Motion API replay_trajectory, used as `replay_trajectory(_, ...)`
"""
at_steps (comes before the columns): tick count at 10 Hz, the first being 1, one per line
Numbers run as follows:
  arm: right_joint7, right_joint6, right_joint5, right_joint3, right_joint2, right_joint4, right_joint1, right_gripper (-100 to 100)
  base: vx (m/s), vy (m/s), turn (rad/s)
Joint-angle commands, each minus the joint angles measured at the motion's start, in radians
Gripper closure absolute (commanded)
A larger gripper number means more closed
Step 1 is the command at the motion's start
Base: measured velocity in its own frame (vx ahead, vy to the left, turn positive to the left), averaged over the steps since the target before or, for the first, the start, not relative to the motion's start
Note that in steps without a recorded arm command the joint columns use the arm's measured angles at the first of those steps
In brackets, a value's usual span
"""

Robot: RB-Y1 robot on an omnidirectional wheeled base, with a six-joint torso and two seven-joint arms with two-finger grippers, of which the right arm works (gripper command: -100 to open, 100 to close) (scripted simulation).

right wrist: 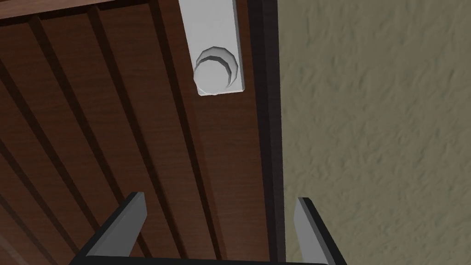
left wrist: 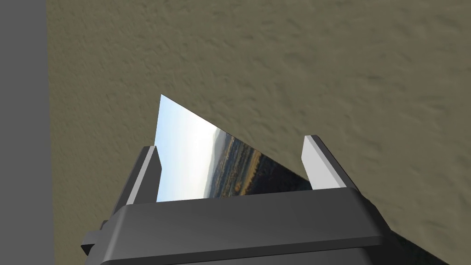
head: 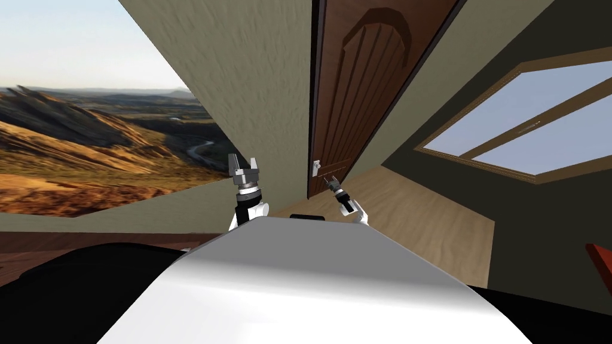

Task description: Pull the door open

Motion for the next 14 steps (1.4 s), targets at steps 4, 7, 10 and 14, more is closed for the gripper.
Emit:
replay_trajectory(4, 0.062, -0.004, 0.057, 0.013, -0.03, 0.094, -0.046, -100, 0.108, -0.008, 0.058)
replay_trajectory(7, 0.053, -0.038, 0.033, -0.029, -0.049, 0.137, -0.053, -100, 0.105, 0.081, 0.119)
replay_trajectory(10, 0.049, -0.08, 0.011, -0.077, -0.078, 0.197, -0.064, -100, 0.125, 0.129, 0.127)
replay_trajectory(14, 0.049, -0.118, -0.008, -0.118, -0.1, 0.256, -0.076, -100, 0.155, 0.103, 0.12)
